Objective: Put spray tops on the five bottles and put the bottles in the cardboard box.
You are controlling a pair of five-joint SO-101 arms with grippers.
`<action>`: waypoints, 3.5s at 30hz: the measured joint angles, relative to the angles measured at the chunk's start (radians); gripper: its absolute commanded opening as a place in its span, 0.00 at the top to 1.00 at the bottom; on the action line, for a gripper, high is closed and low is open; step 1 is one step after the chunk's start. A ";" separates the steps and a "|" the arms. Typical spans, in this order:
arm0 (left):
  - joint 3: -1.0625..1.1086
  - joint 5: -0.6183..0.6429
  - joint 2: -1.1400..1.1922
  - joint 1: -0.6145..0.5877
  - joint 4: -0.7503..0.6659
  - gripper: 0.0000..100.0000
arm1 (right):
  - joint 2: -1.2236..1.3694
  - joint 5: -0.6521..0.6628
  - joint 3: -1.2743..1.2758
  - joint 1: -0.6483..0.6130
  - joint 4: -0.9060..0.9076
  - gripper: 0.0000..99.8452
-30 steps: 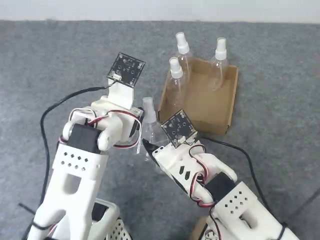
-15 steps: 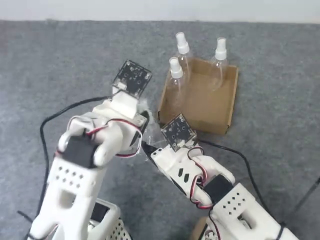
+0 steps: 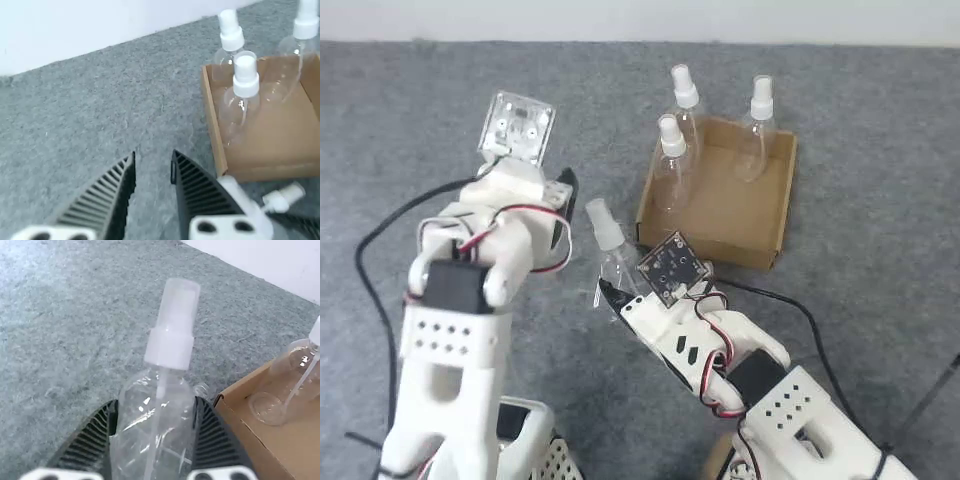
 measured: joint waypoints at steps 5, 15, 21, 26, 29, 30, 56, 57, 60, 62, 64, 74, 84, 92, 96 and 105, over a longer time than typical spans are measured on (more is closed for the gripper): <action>0.000 0.009 0.097 0.017 -0.018 0.89 | 0.000 0.011 0.000 0.000 0.000 0.99; -0.009 0.014 0.048 0.152 0.114 0.89 | 0.000 0.014 0.017 -0.002 0.002 0.99; -0.006 0.014 0.037 0.166 0.146 0.89 | 0.000 0.014 0.015 -0.002 0.002 0.99; -0.034 0.000 0.037 0.153 0.146 0.89 | 0.000 0.014 0.015 -0.002 0.002 0.99; -0.100 0.000 -0.009 0.109 0.161 0.89 | 0.000 0.014 0.015 -0.002 0.002 0.99; -0.120 0.000 -0.037 0.092 0.173 0.89 | 0.000 0.014 0.015 -0.002 0.002 0.99; 0.689 0.049 -0.968 0.077 0.041 0.78 | 0.324 0.014 -0.486 0.129 0.000 0.99; 0.695 0.049 -0.997 0.083 0.041 0.77 | 0.367 0.014 -0.516 0.129 0.000 0.99; 0.726 0.051 -1.028 0.098 0.035 0.72 | 0.465 0.014 -0.594 0.129 0.000 0.99; 0.746 0.051 -1.033 0.097 0.012 0.70 | 0.506 0.002 -0.640 0.129 0.020 0.99; 0.770 0.051 -1.036 0.098 -0.011 0.70 | 0.535 -0.034 -0.692 0.129 0.066 0.99; 0.821 0.078 -1.036 0.100 -0.083 0.70 | 0.546 -0.097 -0.772 0.060 0.295 0.99; 0.830 0.069 -1.039 0.103 -0.100 0.70 | 0.479 -0.100 -0.772 0.006 0.413 0.99; 0.844 0.063 -1.039 0.104 -0.100 0.70 | 0.302 -0.048 -0.772 0.008 0.557 0.99; 0.845 0.061 -1.039 0.104 -0.100 0.70 | 0.278 -0.038 -0.773 0.011 0.578 0.99; 0.845 0.061 -1.039 0.098 -0.100 0.70 | 0.276 0.037 -0.795 0.325 0.585 0.99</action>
